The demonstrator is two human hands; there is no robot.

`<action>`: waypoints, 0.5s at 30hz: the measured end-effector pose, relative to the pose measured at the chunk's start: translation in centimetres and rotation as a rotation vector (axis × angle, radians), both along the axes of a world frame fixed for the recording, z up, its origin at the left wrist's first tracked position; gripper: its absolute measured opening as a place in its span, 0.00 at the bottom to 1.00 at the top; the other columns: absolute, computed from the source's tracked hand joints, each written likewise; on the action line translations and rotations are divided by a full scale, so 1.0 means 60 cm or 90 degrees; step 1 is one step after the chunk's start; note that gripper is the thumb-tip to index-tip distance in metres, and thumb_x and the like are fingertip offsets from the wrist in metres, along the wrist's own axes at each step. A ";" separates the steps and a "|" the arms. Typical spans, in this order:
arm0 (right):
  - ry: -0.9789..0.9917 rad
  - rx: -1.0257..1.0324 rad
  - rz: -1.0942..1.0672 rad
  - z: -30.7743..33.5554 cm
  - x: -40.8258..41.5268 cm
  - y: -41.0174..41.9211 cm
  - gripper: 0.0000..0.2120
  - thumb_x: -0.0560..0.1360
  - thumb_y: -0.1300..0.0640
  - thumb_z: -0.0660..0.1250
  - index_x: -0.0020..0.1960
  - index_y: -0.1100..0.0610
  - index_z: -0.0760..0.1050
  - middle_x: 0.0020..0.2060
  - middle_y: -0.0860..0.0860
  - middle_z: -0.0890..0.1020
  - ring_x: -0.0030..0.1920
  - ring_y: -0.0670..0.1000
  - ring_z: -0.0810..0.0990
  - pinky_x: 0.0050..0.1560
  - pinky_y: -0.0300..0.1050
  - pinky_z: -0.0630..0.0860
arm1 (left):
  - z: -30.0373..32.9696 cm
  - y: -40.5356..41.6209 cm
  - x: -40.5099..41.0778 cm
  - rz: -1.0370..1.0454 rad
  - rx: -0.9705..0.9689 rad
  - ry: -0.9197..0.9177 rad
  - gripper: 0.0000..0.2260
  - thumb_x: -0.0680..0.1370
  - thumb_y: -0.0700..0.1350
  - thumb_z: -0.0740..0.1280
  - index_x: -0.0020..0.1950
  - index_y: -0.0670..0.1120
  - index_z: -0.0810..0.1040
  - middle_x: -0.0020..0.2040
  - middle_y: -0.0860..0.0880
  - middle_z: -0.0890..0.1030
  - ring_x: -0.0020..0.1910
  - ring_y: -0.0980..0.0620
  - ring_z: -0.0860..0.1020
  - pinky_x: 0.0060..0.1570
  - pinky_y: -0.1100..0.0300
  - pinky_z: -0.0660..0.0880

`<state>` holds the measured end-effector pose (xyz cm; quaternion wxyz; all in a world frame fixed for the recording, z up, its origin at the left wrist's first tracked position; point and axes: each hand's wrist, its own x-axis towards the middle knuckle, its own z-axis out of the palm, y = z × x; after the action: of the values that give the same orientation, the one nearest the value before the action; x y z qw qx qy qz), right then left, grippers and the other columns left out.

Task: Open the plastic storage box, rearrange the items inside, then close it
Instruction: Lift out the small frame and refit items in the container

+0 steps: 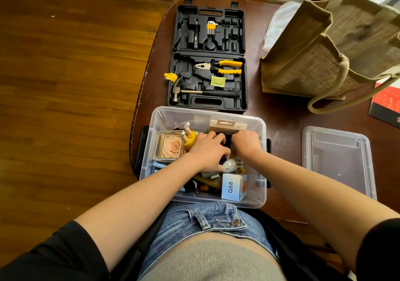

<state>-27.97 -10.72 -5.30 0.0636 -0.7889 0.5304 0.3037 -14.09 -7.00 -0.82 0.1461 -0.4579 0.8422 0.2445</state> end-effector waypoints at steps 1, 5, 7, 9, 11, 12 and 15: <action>0.006 0.008 0.015 -0.001 -0.003 0.001 0.09 0.74 0.66 0.61 0.46 0.56 0.78 0.45 0.51 0.82 0.46 0.54 0.81 0.37 0.43 0.70 | 0.001 0.000 0.001 0.004 0.007 0.007 0.17 0.74 0.60 0.67 0.60 0.56 0.76 0.69 0.48 0.65 0.67 0.45 0.62 0.63 0.47 0.62; 0.047 0.051 0.083 -0.011 -0.011 0.010 0.07 0.76 0.60 0.60 0.45 0.53 0.76 0.47 0.50 0.82 0.51 0.54 0.78 0.51 0.44 0.68 | 0.005 0.001 0.005 0.008 0.018 0.022 0.17 0.74 0.59 0.67 0.60 0.56 0.75 0.69 0.48 0.64 0.68 0.45 0.61 0.63 0.47 0.61; 0.059 0.058 0.087 -0.016 -0.012 0.010 0.08 0.77 0.59 0.60 0.49 0.53 0.78 0.49 0.50 0.82 0.54 0.53 0.77 0.58 0.45 0.67 | 0.007 0.002 0.005 0.011 0.020 0.027 0.16 0.74 0.58 0.67 0.60 0.56 0.75 0.69 0.48 0.64 0.68 0.45 0.61 0.63 0.47 0.61; 0.066 0.064 0.087 -0.019 -0.010 0.010 0.09 0.77 0.59 0.60 0.52 0.54 0.78 0.51 0.50 0.82 0.56 0.54 0.76 0.60 0.45 0.66 | 0.011 0.004 0.005 0.013 0.021 0.027 0.16 0.74 0.58 0.67 0.60 0.56 0.76 0.69 0.48 0.65 0.68 0.46 0.62 0.63 0.48 0.61; 0.060 0.079 0.075 -0.020 -0.008 0.011 0.09 0.76 0.59 0.61 0.51 0.54 0.78 0.51 0.51 0.82 0.56 0.54 0.76 0.59 0.45 0.68 | 0.016 0.006 0.005 0.014 0.013 0.020 0.14 0.75 0.56 0.67 0.59 0.56 0.76 0.67 0.48 0.66 0.66 0.46 0.63 0.62 0.48 0.62; 0.055 0.096 0.065 -0.019 -0.006 0.009 0.07 0.75 0.60 0.62 0.49 0.54 0.78 0.50 0.51 0.82 0.54 0.54 0.77 0.56 0.45 0.70 | 0.018 0.006 0.006 0.016 0.008 0.018 0.13 0.75 0.55 0.67 0.59 0.56 0.76 0.66 0.48 0.66 0.65 0.46 0.64 0.61 0.48 0.63; 0.023 0.180 0.001 -0.011 0.000 0.001 0.03 0.72 0.61 0.65 0.44 0.54 0.74 0.47 0.52 0.81 0.45 0.53 0.78 0.41 0.44 0.72 | 0.029 0.009 0.010 0.026 0.013 0.025 0.11 0.75 0.51 0.66 0.57 0.56 0.77 0.63 0.48 0.67 0.62 0.46 0.65 0.59 0.49 0.65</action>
<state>-27.97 -10.65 -5.96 0.1644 -0.7668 0.4829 0.3895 -13.48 -6.47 0.90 0.1289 -0.4685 0.8329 0.2648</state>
